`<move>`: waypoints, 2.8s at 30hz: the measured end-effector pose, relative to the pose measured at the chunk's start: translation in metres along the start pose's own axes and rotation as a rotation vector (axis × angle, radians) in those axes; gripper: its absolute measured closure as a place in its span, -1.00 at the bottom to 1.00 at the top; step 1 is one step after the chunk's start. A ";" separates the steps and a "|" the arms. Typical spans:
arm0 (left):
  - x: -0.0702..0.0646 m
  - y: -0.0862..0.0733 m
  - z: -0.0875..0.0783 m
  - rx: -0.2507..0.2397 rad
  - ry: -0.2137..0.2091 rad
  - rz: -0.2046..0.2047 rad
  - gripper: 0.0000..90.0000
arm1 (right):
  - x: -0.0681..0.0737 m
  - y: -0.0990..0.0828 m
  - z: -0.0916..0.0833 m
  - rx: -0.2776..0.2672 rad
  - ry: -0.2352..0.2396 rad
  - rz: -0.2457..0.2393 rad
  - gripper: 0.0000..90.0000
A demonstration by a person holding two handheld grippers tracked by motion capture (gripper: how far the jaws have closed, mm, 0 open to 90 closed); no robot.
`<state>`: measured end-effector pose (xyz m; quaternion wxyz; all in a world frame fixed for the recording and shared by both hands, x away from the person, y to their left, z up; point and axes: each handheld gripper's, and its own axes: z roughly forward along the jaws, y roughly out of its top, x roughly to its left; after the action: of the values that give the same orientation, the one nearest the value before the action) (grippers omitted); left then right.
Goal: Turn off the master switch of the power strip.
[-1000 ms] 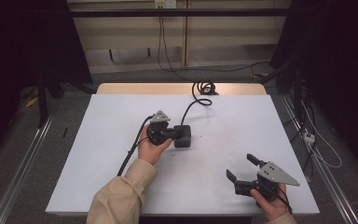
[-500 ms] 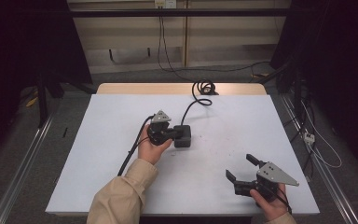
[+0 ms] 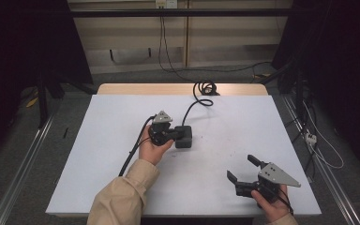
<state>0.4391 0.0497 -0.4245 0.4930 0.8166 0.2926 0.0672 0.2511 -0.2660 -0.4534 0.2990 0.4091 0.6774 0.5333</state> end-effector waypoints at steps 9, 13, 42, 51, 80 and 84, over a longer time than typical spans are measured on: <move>-0.001 0.000 0.000 -0.001 0.003 -0.004 1.00 | 0.000 0.000 0.000 0.000 -0.001 -0.002 -0.89; -0.001 0.000 0.000 -0.003 0.002 -0.005 1.00 | 0.000 0.000 0.000 0.000 0.001 -0.003 -0.89; -0.001 -0.001 0.000 -0.007 0.010 0.000 1.00 | 0.000 0.000 0.000 0.002 -0.002 -0.005 -0.89; -0.004 0.000 0.000 0.003 0.025 0.019 1.00 | 0.000 0.000 0.000 0.002 -0.002 -0.005 -0.89; -0.002 -0.001 0.001 -0.001 0.011 -0.014 1.00 | -0.001 0.000 0.000 0.003 -0.002 -0.003 -0.89; -0.003 -0.001 0.001 -0.009 0.017 -0.013 1.00 | -0.001 0.000 0.000 0.003 -0.002 -0.003 -0.89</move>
<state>0.4366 0.0479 -0.4255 0.4946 0.8119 0.3017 0.0721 0.2518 -0.2672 -0.4537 0.2999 0.4091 0.6784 0.5316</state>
